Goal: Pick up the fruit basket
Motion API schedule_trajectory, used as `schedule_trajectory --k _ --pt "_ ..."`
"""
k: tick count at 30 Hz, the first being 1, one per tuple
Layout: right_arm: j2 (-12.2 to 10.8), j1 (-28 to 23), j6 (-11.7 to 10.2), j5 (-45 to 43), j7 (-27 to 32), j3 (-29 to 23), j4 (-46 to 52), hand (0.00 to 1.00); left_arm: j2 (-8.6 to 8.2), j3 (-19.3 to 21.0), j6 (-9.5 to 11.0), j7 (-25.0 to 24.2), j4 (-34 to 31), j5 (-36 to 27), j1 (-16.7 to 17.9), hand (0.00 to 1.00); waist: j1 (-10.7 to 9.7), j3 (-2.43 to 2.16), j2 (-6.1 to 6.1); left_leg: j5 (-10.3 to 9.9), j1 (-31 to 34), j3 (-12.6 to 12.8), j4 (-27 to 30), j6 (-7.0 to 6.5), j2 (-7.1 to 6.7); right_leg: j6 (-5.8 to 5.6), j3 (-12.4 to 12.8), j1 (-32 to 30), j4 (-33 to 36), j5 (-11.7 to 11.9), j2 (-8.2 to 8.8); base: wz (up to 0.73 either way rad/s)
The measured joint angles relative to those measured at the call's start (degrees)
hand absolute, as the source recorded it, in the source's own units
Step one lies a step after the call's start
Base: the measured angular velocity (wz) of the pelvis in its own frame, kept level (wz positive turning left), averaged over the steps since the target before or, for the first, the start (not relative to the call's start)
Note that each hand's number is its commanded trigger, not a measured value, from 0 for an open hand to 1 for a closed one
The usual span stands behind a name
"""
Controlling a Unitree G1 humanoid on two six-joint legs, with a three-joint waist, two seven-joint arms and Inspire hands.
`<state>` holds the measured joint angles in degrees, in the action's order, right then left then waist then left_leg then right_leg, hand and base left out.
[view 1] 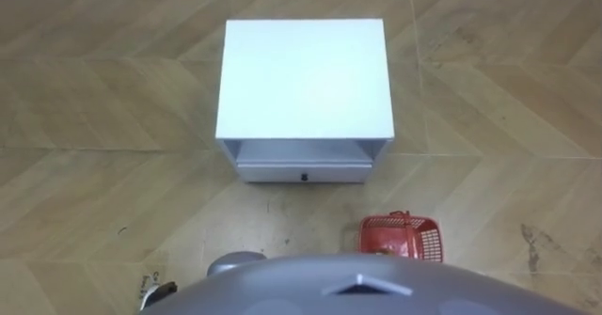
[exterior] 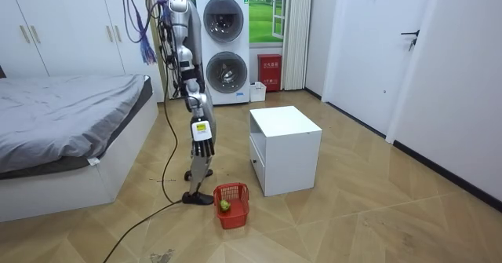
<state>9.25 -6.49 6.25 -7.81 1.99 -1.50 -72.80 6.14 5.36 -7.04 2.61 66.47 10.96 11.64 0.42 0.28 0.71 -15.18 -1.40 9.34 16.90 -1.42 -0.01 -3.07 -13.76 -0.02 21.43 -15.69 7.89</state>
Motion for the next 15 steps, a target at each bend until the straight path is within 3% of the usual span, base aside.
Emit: schedule_trajectory --k 2,4,6,7,9,10,11,12,15 --pt "0.4 1.4 0.0 0.4 0.7 -1.9 -0.2 0.00 0.85 0.7 0.2 0.0 0.9 -0.1 -2.8 0.00 -0.2 0.45 -0.55 -0.5 3.6 0.1 3.7 -0.91 -0.42 -0.18 1.3 -3.6 2.9 0.4 0.81 -0.05" --pt "0.7 2.1 0.0 0.5 1.0 -2.2 0.1 0.00 1.63 1.4 1.2 0.0 1.6 -0.1 -4.3 0.00 -0.1 0.44 -0.80 -0.8 5.4 1.5 4.8 -1.41 -0.52 -0.74 3.0 -5.9 3.3 1.2 0.94 -0.33" --pt "0.8 2.4 -0.3 0.5 1.0 -2.2 1.9 0.00 2.04 2.2 2.2 -0.1 1.9 -0.1 -4.5 0.00 -0.1 0.38 -1.20 -0.8 6.8 3.1 4.4 -2.36 -0.55 -1.16 3.7 -7.7 2.9 2.5 1.04 -0.48" --pt "0.9 2.6 -0.2 0.4 0.8 -2.2 2.9 0.00 2.38 2.8 2.5 -0.4 2.0 0.0 -4.7 0.00 -0.2 -0.10 -2.00 -0.5 8.3 4.7 4.3 -3.20 0.16 -1.46 4.1 -9.0 2.8 3.4 1.22 -0.32" --pt "1.2 2.0 0.1 1.4 0.3 -2.6 3.6 0.00 2.79 3.9 2.9 -0.6 2.1 0.1 -4.7 0.00 -0.4 0.32 -1.45 -1.0 9.7 6.0 5.9 -4.32 0.36 -0.30 1.9 -11.4 13.4 1.7 3.34 -0.10" --pt "1.3 1.2 0.3 2.2 0.3 -2.6 3.5 0.00 3.18 4.0 2.9 -0.7 2.0 0.1 -4.4 0.00 -0.1 0.26 -0.82 -1.2 10.4 6.0 6.8 -4.70 0.13 -0.35 1.2 -11.0 21.2 1.1 4.57 0.07" --pt "1.0 1.3 0.2 2.9 0.3 -2.5 3.7 0.00 3.90 3.9 3.0 -0.9 2.1 0.0 -4.0 0.00 0.7 -0.08 0.01 -1.3 12.1 6.2 8.1 -5.00 -0.05 -0.07 1.4 -9.9 27.5 1.3 5.49 0.00" --pt "1.1 1.9 0.0 3.1 0.3 -2.0 3.7 0.00 4.22 3.9 2.8 -0.8 2.1 -0.1 -4.0 0.00 1.4 -0.13 0.54 -1.4 14.4 6.4 9.9 -5.21 0.06 0.48 1.2 -7.8 30.9 2.0 6.26 -0.10" --pt "1.9 3.2 0.1 3.2 0.3 -0.2 3.6 0.00 4.31 3.9 2.7 -0.8 2.2 -0.2 -3.8 0.00 2.3 -0.58 1.71 -1.2 19.9 6.6 13.4 -5.64 0.22 -0.06 1.0 -2.9 30.3 3.4 7.81 -0.05"
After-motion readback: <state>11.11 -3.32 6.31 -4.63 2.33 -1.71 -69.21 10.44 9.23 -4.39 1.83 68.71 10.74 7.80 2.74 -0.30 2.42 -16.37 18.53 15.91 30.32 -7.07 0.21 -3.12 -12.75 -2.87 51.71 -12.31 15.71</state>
